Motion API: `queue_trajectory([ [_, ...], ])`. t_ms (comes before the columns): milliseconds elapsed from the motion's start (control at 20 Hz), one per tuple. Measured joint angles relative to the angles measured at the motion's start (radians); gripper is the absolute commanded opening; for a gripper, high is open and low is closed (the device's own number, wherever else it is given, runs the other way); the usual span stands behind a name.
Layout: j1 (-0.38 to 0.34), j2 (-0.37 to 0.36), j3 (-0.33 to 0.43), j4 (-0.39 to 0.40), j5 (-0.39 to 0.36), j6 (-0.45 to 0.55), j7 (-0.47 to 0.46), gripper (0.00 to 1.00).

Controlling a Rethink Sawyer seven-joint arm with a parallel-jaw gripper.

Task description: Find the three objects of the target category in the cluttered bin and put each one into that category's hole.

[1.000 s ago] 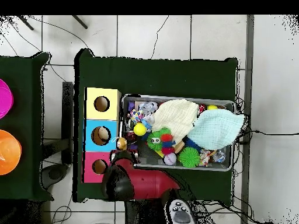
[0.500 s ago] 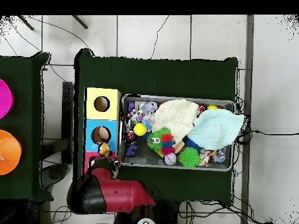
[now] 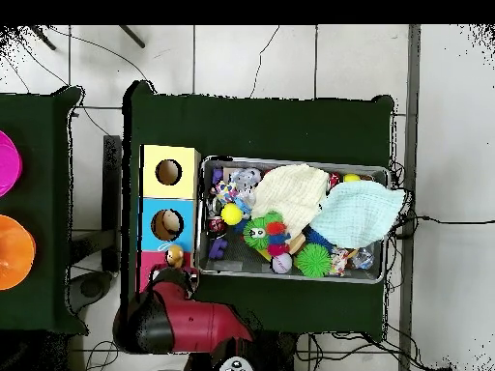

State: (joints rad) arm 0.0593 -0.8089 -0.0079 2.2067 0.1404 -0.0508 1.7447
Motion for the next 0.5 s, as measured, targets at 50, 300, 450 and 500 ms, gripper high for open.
queue_trajectory([
  [50,0.001,0.001,-0.001,0.0,0.001,-0.007,0.002,0.0],
  [300,0.038,0.008,-0.03,0.002,0.006,-0.049,0.006,0.0],
  [450,0.054,0.012,-0.042,0.003,0.013,-0.063,0.006,0.0],
  [500,0.058,0.013,-0.046,0.003,0.015,-0.067,0.007,0.0],
])
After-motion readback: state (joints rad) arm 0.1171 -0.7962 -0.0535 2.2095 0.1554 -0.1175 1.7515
